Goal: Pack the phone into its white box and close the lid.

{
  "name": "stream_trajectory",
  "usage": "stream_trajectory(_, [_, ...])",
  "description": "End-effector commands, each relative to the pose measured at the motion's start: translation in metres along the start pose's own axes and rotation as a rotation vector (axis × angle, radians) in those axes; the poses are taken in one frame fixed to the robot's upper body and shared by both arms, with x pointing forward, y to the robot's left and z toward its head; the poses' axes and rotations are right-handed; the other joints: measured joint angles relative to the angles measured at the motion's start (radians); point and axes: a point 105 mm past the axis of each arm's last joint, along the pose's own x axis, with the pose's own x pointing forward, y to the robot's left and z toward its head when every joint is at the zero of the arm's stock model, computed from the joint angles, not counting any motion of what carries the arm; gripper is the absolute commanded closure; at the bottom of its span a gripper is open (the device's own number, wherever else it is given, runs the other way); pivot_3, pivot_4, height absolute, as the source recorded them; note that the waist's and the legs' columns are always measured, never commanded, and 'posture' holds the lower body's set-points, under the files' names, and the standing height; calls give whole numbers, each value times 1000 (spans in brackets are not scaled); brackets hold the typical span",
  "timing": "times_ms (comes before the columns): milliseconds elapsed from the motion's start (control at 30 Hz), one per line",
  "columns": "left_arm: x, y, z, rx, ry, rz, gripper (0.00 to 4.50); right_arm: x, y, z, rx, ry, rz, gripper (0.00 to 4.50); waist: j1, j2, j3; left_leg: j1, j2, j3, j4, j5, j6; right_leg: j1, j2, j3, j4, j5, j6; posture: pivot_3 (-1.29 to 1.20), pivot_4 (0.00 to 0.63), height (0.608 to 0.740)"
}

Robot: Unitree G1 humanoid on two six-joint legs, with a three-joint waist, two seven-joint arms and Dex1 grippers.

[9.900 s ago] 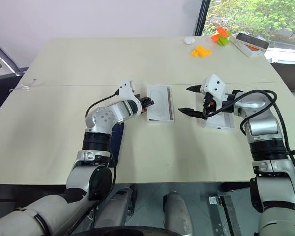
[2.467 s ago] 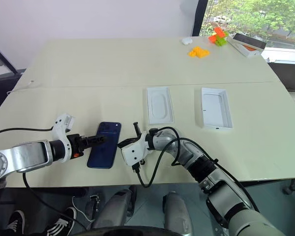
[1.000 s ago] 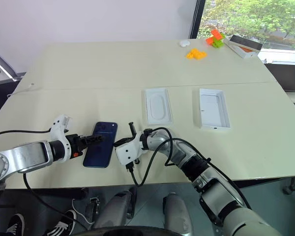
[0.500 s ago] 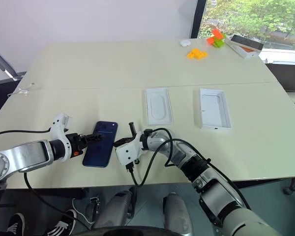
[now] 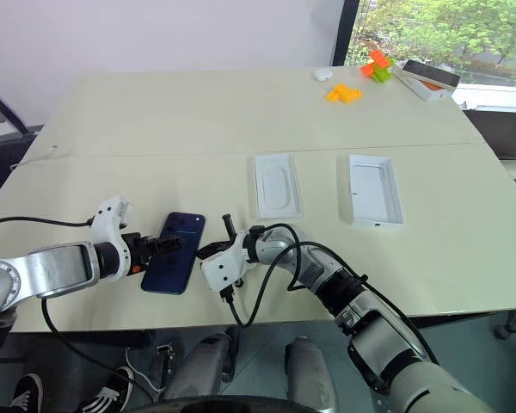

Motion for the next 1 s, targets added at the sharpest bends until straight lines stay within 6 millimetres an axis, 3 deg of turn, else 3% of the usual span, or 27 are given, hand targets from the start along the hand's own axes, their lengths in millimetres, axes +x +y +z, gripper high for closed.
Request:
stream_trajectory(33, [4,-19,-13,11,43,-79,388,10,-6,16,-20,-54,-16,4459,2,0,0,0,0,0,0,0,0,0,0,0,0,0,0,0,150,740])
stream_trajectory(100, [1,-11,-14,77,79,-22,388,11,-6,17,-18,-60,-18,4459,0,-1,0,0,0,0,0,0,0,0,0,0,1,0,0,0,150,740])
stream_trajectory(200, [1,-18,-11,94,74,-67,388,12,-5,19,-28,-69,-13,4459,-3,-1,0,0,0,2,0,0,0,-1,0,1,0,0,0,0,150,740])
stream_trajectory(333, [1,-9,-22,43,118,-94,388,18,-8,29,6,-120,-42,4459,-4,-1,0,-1,1,2,-2,0,0,-2,1,1,0,0,0,0,150,740])
stream_trajectory(667, [-4,-20,-25,-50,90,-273,388,14,-10,31,25,-136,-55,4459,0,-1,0,-1,3,4,-7,0,0,-5,2,1,-1,0,0,0,150,740])
stream_trajectory(1000, [-6,-17,-21,4,101,-236,388,18,-7,33,35,-143,-49,4459,1,-1,0,-1,3,4,-9,0,-1,-6,2,1,-3,0,0,0,150,740])
